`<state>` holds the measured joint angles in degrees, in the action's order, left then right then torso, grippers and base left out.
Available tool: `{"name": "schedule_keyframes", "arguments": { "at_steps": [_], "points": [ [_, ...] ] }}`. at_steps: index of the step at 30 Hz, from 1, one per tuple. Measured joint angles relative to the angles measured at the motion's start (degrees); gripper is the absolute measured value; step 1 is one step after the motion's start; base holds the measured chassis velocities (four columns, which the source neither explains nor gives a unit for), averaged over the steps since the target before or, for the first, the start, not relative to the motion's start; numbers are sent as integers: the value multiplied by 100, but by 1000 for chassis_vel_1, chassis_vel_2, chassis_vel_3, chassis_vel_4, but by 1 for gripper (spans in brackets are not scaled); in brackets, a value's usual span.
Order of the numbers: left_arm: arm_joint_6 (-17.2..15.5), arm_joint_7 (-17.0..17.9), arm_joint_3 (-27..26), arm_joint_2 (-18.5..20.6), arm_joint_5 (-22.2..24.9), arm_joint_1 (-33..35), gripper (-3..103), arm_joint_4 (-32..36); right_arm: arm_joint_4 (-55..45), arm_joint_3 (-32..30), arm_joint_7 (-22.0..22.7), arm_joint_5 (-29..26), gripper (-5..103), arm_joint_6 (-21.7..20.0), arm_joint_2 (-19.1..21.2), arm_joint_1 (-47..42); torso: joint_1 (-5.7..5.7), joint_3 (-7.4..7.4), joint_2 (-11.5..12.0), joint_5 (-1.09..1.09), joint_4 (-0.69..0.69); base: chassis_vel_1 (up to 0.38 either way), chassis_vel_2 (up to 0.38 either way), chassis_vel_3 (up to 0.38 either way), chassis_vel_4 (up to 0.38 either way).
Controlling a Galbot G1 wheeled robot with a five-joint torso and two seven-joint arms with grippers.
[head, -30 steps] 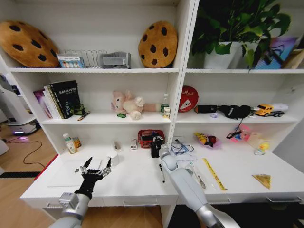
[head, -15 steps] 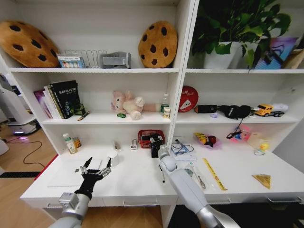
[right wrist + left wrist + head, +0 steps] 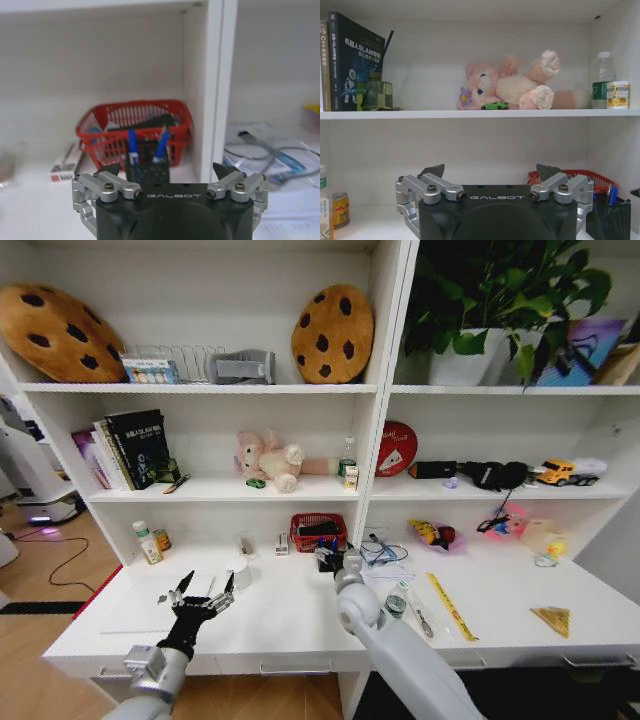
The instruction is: Organize the objects on the table.
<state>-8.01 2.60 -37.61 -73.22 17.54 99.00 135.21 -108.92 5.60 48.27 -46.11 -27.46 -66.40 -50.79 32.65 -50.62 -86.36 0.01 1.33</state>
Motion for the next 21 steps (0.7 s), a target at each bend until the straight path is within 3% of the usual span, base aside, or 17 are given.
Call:
{"name": "schedule_keyframes", "arguments": {
  "at_steps": [2,8,11,18,19,21],
  "points": [
    [0,-1,0,0,0,0,100,0,-68,-190,47,-242,100,-231,223,-203,0,0,0,0,2,0,0,0,0],
    [0,-1,0,0,0,0,100,0,24,-473,-235,-472,100,-476,331,-428,0,0,0,0,2,0,0,0,0],
    [0,-1,0,0,0,0,100,0,239,-544,-532,-758,100,-599,136,-449,0,0,0,0,0,0,0,0,0],
    [0,-1,0,0,0,0,100,0,567,-367,-581,-760,101,-639,-129,-274,1,-1,0,-1,0,0,0,0,0],
    [0,-1,0,0,0,0,100,0,701,-289,-537,-764,94,-658,-211,-207,0,-1,0,-1,0,0,0,0,0],
    [0,-1,0,0,0,0,100,0,828,-225,-460,-797,91,-684,-294,-150,0,-1,0,-2,0,0,0,0,0]
  ]
}}
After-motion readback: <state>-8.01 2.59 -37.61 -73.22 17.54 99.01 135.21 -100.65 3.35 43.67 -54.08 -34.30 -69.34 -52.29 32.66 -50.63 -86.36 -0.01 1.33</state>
